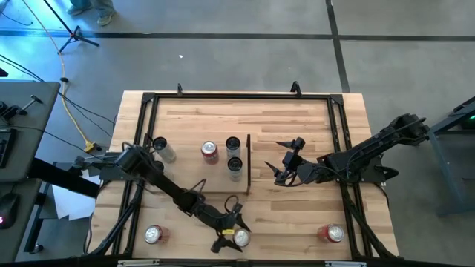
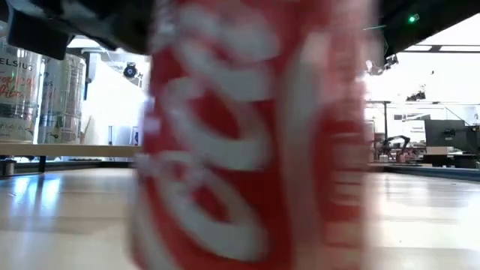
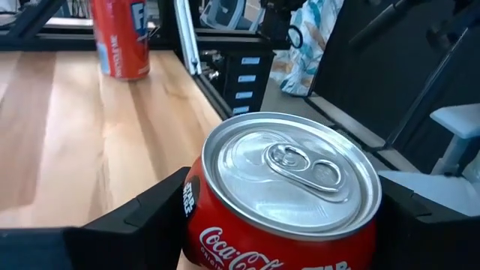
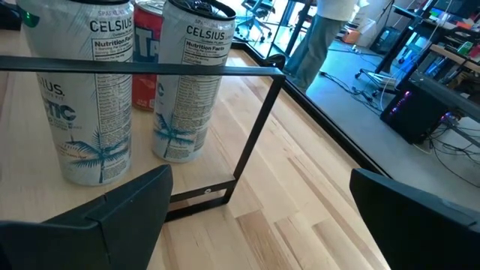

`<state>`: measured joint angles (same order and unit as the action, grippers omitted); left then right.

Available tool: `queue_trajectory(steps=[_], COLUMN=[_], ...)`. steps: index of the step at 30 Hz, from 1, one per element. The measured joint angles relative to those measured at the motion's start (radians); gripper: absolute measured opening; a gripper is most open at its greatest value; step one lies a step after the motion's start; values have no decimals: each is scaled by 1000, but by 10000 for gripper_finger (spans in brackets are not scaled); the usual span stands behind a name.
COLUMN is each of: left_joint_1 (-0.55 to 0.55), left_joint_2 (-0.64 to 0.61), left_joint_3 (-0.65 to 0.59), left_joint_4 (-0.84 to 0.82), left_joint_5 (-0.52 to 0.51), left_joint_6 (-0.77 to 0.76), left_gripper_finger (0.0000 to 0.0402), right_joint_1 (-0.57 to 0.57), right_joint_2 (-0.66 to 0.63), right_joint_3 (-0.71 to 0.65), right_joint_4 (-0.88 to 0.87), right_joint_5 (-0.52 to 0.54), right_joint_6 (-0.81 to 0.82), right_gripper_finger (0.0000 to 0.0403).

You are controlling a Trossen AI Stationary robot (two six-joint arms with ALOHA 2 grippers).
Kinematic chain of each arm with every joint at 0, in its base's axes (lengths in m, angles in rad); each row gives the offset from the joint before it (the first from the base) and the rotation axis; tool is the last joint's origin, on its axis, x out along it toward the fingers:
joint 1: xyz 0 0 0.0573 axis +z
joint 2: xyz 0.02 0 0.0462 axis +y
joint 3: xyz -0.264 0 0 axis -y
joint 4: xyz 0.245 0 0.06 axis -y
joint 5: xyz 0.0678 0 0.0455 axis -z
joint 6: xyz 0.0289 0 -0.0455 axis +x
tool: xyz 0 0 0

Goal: Place canned beverage on shelf
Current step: Put the right red white soda can on the shelf

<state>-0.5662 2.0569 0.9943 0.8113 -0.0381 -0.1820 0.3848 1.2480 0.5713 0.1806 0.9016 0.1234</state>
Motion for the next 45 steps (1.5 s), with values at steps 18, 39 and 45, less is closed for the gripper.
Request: queue_trajectory(steps=[18, 39, 45], left_joint_1=[-24, -78, -90], left_joint_2=[-273, -311, -311], left_joint_3=[-329, -321, -321], left_joint_4=[-16, -22, -105], left_joint_5=[-78, -126, -125], left_joint_6=[-27, -95, -143], left_gripper_finger=[277, 278, 278], right_joint_1=[0, 0, 0], right_joint_2=[0, 0, 0], right_joint_3=[0, 0, 0], right_joint_4=[-3, -4, -5], right_joint_5=[0, 0, 0], right_joint_6=[0, 0, 0], right_gripper_finger=[393, 393, 393])
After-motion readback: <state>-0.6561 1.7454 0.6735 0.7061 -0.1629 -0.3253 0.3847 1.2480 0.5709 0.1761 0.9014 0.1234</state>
